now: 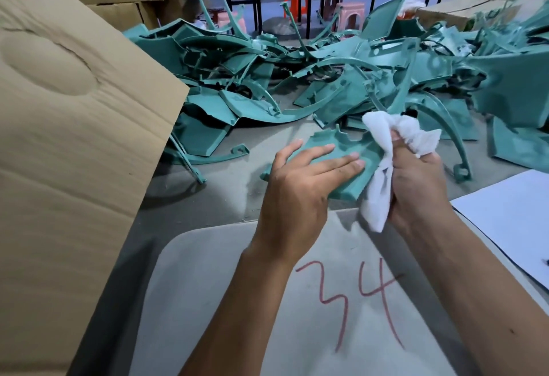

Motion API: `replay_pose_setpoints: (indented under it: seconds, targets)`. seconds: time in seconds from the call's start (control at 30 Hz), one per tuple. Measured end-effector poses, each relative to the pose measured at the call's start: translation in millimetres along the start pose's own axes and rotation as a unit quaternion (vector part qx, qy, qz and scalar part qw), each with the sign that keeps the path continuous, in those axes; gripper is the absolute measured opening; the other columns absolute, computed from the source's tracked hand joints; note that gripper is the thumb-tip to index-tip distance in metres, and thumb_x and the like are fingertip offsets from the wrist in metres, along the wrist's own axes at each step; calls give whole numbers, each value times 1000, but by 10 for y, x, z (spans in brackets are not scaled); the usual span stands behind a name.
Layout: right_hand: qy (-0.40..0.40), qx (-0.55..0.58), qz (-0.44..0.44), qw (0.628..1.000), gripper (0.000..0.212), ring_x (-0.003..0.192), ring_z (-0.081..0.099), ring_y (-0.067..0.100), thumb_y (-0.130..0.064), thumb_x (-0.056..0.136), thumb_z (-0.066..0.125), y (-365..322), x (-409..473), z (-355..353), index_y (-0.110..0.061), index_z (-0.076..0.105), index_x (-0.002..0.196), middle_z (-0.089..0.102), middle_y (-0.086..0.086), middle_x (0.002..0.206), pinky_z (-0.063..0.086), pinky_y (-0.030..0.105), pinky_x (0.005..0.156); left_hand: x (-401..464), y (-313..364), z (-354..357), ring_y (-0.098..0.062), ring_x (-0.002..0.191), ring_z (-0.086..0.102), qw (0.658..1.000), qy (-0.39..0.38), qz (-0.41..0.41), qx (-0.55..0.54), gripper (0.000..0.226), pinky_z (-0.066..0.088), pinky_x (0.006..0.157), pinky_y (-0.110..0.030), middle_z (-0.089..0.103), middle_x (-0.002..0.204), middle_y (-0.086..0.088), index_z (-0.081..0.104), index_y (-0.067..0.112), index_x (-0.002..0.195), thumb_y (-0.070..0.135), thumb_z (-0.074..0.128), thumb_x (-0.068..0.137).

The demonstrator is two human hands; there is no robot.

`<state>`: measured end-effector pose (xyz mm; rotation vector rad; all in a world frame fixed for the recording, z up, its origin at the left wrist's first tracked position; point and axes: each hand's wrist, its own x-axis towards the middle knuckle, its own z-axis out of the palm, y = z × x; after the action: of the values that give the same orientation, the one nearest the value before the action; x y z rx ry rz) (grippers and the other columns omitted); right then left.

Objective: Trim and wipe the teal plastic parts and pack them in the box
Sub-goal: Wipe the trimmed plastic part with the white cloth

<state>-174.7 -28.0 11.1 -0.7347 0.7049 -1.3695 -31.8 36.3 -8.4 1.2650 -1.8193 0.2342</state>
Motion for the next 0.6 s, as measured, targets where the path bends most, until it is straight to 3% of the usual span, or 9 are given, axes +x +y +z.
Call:
replay_pose_setpoints:
  seconds: [0.1, 0.17, 0.23, 0.33, 0.47, 0.53, 0.6]
  targets:
    - [47, -81, -45, 995, 16, 95, 70, 35, -16, 104, 62, -64, 104, -116, -3, 69, 111, 70, 23, 103, 53, 65, 99, 24, 15, -25, -23, 134, 55, 998, -34, -12, -49, 52, 31, 115, -56, 72, 126, 7, 76, 19, 122, -11, 56, 85]
    - [61, -101, -66, 991, 12, 90, 73, 30, -15, 104, 63, -55, 128, -131, -9, 73, 102, 75, 14, 96, 61, 53, 88, 29, -28, -76, -20, 140, 49, 995, -52, -36, -78, 52, 25, 119, -55, 72, 126, 9, 75, 22, 122, -9, 57, 85]
    - [66, -107, -74, 989, 12, 83, 73, 21, -13, 103, 62, -20, 124, -120, -14, 74, 100, 76, 6, 91, 59, 38, 79, 27, -79, -135, -15, 144, 42, 990, -66, -63, -106, 50, 18, 122, -53, 71, 126, 12, 75, 25, 123, -8, 61, 88]
    - [46, -113, -86, 989, 10, 85, 69, 17, -11, 103, 63, 13, 71, -75, -11, 73, 103, 72, 5, 93, 55, 35, 83, 10, -181, -214, -9, 144, 41, 981, -74, -101, -148, 53, 12, 124, -45, 72, 124, 14, 75, 28, 121, -10, 62, 87]
    - [20, -76, -111, 991, 25, 76, 66, 5, -2, 102, 60, 54, -5, 13, -14, 70, 82, 69, -6, 77, 51, 16, 75, -16, -322, -265, -10, 137, 50, 953, -92, -153, -246, 53, 36, 117, -35, 73, 124, 6, 75, 22, 121, -14, 57, 86]
    - [15, -73, -106, 992, 32, 79, 61, 9, -5, 101, 63, 62, -24, 27, -20, 71, 74, 65, -4, 80, 50, 23, 79, -36, -326, -252, -11, 125, 60, 934, -85, -177, -298, 51, 43, 107, -28, 74, 121, 7, 75, 24, 119, -13, 56, 87]
    - [65, -100, -84, 989, 26, 66, 58, 13, -18, 101, 67, 19, 21, -36, -21, 74, 76, 67, -2, 76, 48, 28, 64, -59, -363, -238, -15, 96, 62, 922, -28, -217, -318, 56, 44, 87, -30, 77, 104, 14, 75, 39, 113, -8, 57, 91]
